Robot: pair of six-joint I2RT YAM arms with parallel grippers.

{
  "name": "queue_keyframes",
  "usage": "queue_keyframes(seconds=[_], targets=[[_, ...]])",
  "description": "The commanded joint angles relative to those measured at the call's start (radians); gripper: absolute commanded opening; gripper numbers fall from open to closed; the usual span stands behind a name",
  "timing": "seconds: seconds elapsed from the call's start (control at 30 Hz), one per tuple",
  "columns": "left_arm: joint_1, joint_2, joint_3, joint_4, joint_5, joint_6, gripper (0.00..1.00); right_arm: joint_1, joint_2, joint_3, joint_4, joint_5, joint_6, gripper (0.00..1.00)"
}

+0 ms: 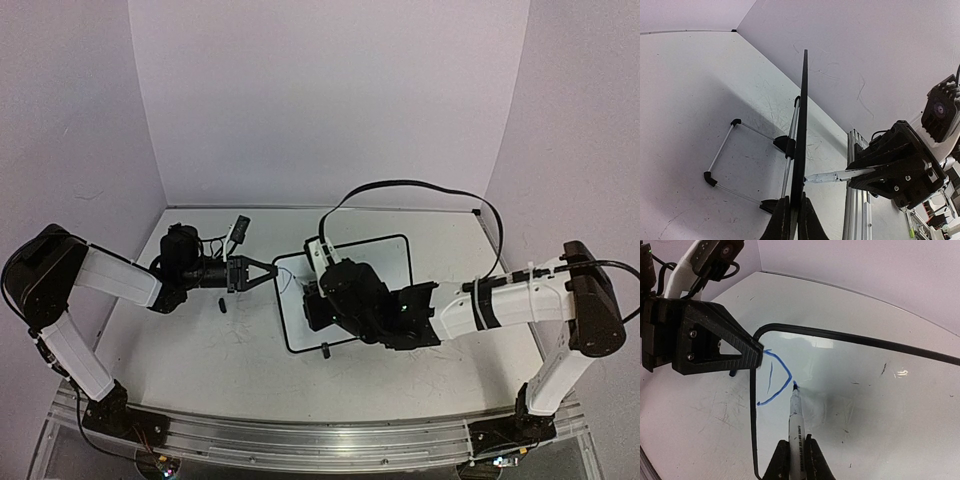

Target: Write a sentence on the whiteboard

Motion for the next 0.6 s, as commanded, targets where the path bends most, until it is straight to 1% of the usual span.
queue_keyframes(seconds=[0.0,0.3,0.57], targets=[[-0.006,-0.01,0.037,0.021,0.048,-0.031,0.0,0.005,-0.012,-0.023,-0.022,0.015,0.039,0.0],[-0.005,-0.01,0.035,0.019,0.049,-0.032,0.0,0.017,-0.01,-0.039,-0.023,0.004,0.067,0.0],[-0.006,-0.01,0.035,0.019,0.051,-0.033,0.0,0.017,-0.005,-0.028,-0.022,0.002,0.055,0.0]])
